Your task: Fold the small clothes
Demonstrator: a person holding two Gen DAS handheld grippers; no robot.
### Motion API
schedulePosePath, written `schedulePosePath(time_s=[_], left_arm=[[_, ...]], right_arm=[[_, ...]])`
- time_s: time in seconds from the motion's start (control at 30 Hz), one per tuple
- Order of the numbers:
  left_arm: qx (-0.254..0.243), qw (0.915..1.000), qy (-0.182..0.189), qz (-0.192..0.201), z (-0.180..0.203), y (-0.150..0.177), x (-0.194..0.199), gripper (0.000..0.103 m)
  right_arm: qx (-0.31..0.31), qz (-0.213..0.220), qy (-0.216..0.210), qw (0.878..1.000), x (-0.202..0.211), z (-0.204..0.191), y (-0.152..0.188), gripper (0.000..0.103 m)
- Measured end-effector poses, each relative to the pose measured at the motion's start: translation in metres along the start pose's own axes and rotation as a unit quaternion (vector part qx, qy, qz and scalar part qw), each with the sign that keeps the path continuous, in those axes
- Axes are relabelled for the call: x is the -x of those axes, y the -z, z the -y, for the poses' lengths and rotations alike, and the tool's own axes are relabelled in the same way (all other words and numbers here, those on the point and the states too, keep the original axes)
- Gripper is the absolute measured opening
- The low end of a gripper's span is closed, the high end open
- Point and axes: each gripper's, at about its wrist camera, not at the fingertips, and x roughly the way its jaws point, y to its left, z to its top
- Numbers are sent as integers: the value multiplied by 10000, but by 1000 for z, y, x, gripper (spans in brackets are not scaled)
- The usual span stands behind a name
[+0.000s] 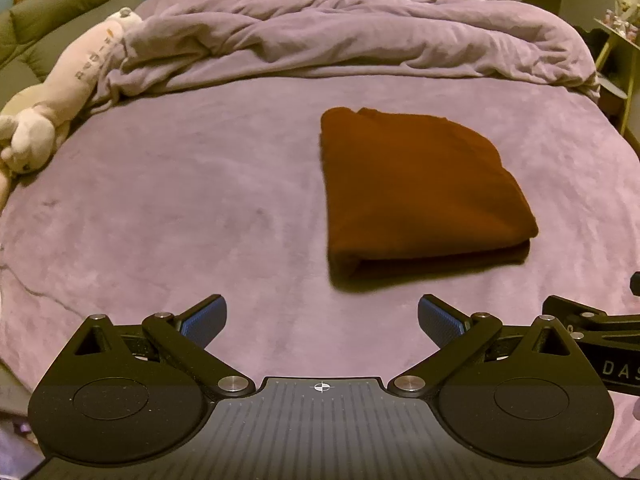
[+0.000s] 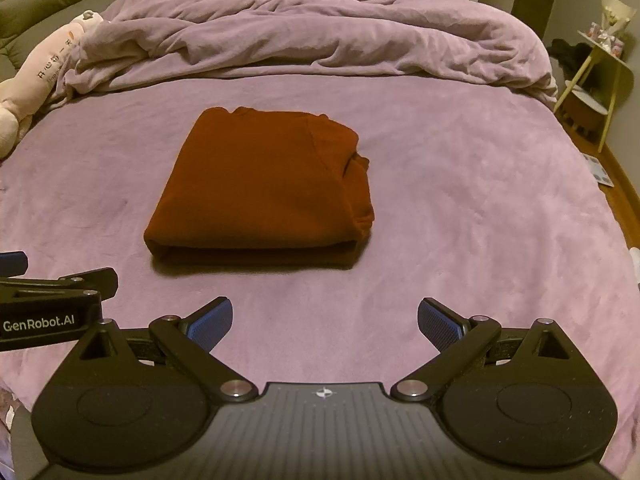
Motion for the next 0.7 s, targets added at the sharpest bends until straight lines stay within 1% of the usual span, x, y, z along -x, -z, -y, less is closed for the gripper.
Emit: schedulePosePath(time_s=[0.7], left_arm=[[15, 10000, 80, -50, 0, 1, -1, 103]], right_arm=[[-26, 25, -37, 10000, 2, -1, 1, 99]])
